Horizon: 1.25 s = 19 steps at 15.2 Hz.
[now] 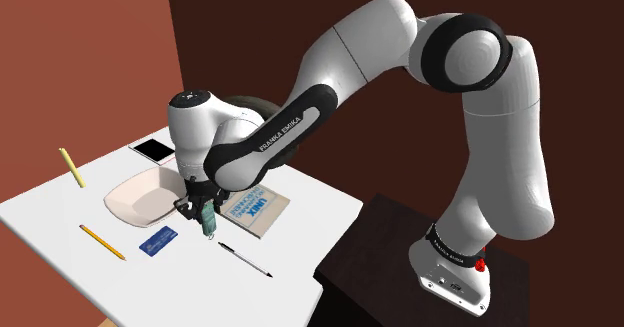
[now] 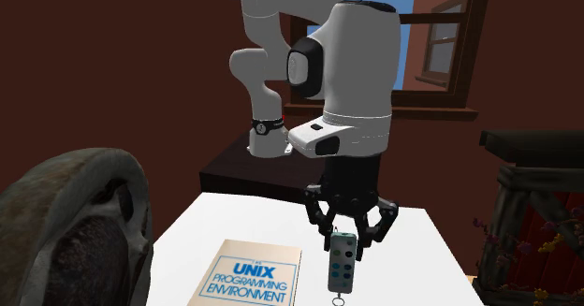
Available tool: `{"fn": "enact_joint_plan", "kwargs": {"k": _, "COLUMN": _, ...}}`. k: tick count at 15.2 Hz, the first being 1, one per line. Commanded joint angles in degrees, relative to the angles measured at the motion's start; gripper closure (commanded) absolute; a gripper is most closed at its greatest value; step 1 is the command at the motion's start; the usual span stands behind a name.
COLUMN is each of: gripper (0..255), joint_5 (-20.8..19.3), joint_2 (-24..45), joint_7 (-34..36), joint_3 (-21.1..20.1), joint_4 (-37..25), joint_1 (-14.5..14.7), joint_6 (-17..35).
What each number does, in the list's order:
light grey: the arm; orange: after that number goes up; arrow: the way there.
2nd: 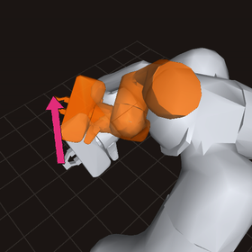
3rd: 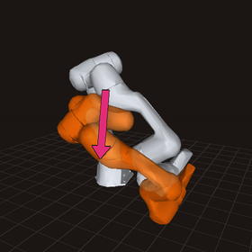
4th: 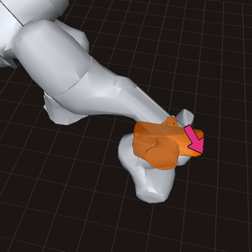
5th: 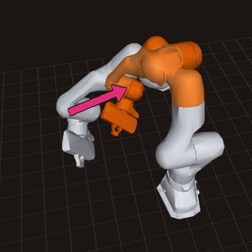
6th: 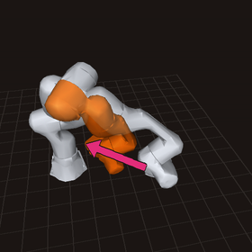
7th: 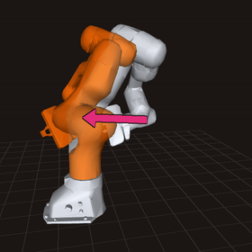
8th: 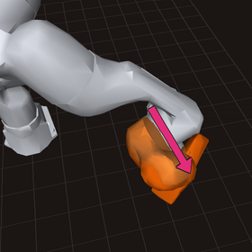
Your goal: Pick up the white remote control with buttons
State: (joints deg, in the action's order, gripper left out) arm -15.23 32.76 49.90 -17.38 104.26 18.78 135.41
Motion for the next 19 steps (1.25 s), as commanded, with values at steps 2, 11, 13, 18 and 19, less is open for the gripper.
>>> {"fn": "enact_joint_plan", "kwargs": {"k": 2, "gripper": 255, "joint_5": 0.01, "joint_2": -0.06, "joint_7": 0.01, "joint_3": -0.01, "joint_4": 0.18, "joint_1": -0.02, "joint_6": 0.05}}
{"fn": "enact_joint_plan", "kwargs": {"k": 11, "gripper": 255, "joint_5": 1.95, "joint_2": -4.53, "joint_7": -1.30, "joint_3": -1.32, "joint_4": -0.42, "joint_1": -0.92, "joint_6": -4.85}}
{"fn": "enact_joint_plan", "kwargs": {"k": 13, "gripper": 255, "joint_5": 2.37, "joint_2": -5.45, "joint_7": -1.58, "joint_3": -1.57, "joint_4": -0.69, "joint_1": -1.09, "joint_6": -5.99}}
{"fn": "enact_joint_plan", "kwargs": {"k": 18, "gripper": 255, "joint_5": 3.22, "joint_2": -7.24, "joint_7": -2.16, "joint_3": -2.04, "joint_4": -1.42, "joint_1": -1.40, "joint_6": -8.42}}
{"fn": "enact_joint_plan", "kwargs": {"k": 19, "gripper": 255, "joint_5": 3.22, "joint_2": -7.24, "joint_7": -2.16, "joint_3": -2.04, "joint_4": -1.42, "joint_1": -1.40, "joint_6": -8.42}}
